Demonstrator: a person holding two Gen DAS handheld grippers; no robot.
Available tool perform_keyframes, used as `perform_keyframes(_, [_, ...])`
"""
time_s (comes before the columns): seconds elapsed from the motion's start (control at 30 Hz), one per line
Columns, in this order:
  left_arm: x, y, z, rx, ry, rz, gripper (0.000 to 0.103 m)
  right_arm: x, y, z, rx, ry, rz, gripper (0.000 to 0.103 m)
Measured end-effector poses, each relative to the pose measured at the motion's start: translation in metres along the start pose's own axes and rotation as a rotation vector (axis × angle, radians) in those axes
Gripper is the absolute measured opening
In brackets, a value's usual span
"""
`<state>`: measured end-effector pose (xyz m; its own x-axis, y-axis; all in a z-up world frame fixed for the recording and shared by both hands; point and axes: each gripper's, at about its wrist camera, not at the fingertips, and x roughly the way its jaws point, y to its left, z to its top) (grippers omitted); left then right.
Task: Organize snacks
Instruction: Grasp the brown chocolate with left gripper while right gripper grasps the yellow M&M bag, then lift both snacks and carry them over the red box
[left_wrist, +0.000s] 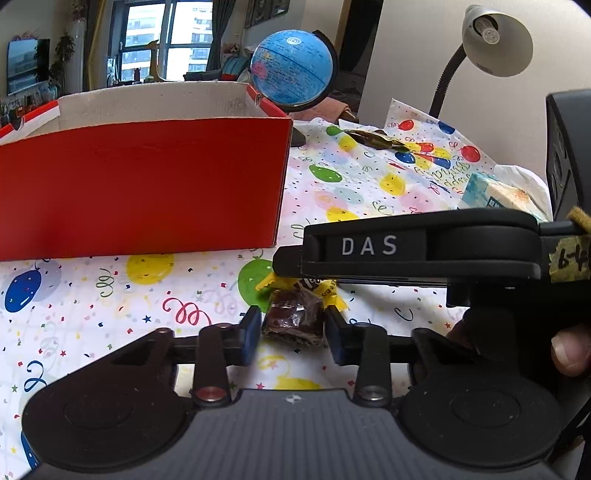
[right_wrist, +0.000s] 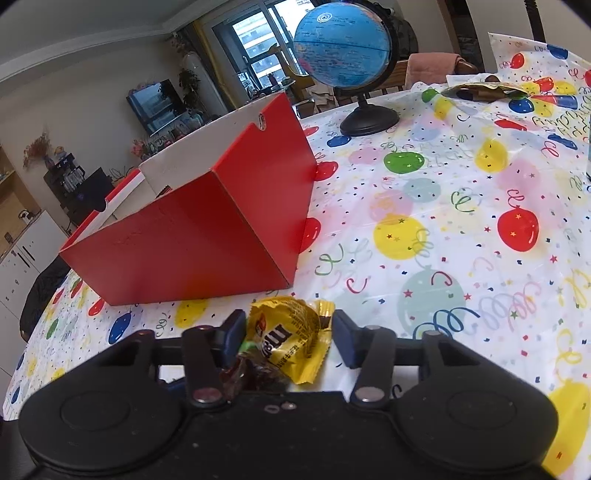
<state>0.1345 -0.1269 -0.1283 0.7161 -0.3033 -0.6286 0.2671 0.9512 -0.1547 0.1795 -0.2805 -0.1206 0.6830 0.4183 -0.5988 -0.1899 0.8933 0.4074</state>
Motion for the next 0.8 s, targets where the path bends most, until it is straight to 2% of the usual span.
perform_keyframes(0.1, [0.001, 0.0, 0.001, -0.008, 0.001, 0.001, 0.035, -0.002, 0.0, 0.0, -0.001, -0.01, -0.003, 0.039])
perform_keyframes(0.13, [0.001, 0.001, 0.001, -0.011, 0.002, 0.006, 0.035, -0.003, 0.001, 0.0, 0.001, -0.011, 0.0, 0.032])
perform_keyframes(0.2, [0.0, 0.002, 0.001, -0.018, 0.005, 0.011, 0.035, -0.004, 0.001, 0.0, 0.002, -0.013, -0.015, 0.03])
perform_keyframes(0.43, [-0.012, 0.011, -0.002, -0.045, 0.016, 0.037, 0.035, -0.016, 0.004, -0.003, 0.003, -0.022, -0.062, 0.028])
perform_keyframes(0.8, [-0.052, 0.028, -0.004, -0.087, -0.008, 0.061, 0.035, -0.054, 0.032, -0.015, -0.039, -0.056, -0.078, 0.028])
